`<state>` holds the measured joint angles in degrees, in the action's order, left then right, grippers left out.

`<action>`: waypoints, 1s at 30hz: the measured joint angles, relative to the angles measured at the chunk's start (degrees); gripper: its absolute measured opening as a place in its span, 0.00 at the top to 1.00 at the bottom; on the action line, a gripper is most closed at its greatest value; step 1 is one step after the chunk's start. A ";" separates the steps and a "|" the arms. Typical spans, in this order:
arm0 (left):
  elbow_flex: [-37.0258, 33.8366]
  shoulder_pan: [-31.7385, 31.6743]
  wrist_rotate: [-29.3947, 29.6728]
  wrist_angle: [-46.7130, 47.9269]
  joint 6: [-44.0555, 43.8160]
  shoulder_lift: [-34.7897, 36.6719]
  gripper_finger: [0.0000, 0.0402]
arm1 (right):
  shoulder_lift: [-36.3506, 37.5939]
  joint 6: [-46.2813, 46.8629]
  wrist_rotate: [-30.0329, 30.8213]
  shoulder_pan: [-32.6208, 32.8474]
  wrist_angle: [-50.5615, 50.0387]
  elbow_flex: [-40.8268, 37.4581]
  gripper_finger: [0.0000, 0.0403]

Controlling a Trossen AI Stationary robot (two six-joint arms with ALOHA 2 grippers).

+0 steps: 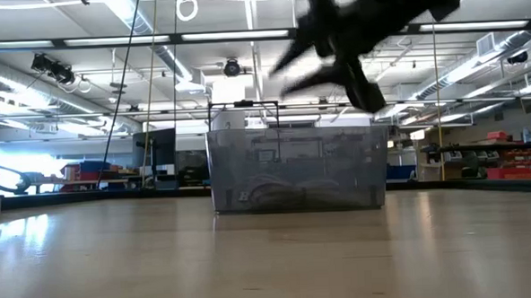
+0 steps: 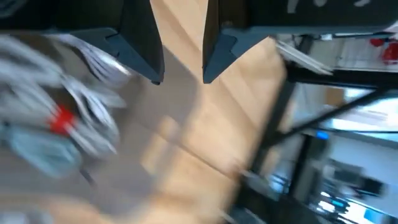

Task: Pick and place USB-C Cables
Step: Put the white charger cable in the black bin

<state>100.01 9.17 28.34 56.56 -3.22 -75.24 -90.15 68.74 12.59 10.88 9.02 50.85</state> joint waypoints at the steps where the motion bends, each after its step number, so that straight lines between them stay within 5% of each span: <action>1: 0.00 0.00 0.00 0.39 0.02 0.00 0.69 | 1.32 -1.95 0.67 -0.37 -0.02 0.65 0.72; 6: 0.00 0.00 -0.01 3.29 -0.52 -0.09 0.69 | 9.68 -10.34 1.32 -3.61 -5.51 1.97 0.72; 14: -3.63 -3.81 -0.74 8.08 1.39 -0.71 0.69 | 21.02 -16.99 -5.68 -10.68 -17.63 1.95 0.72; 24: -22.51 -16.81 -15.00 -11.24 6.99 -3.25 0.69 | 28.65 -23.93 -16.22 -15.58 -10.81 1.95 0.72; 30: -24.47 -23.11 -21.00 -13.88 11.19 -8.71 0.69 | 30.54 -24.87 -19.01 -15.94 -9.11 1.90 0.72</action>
<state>75.54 -13.94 7.34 42.68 7.97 -83.95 -59.61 43.87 -6.41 -5.06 -0.08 52.75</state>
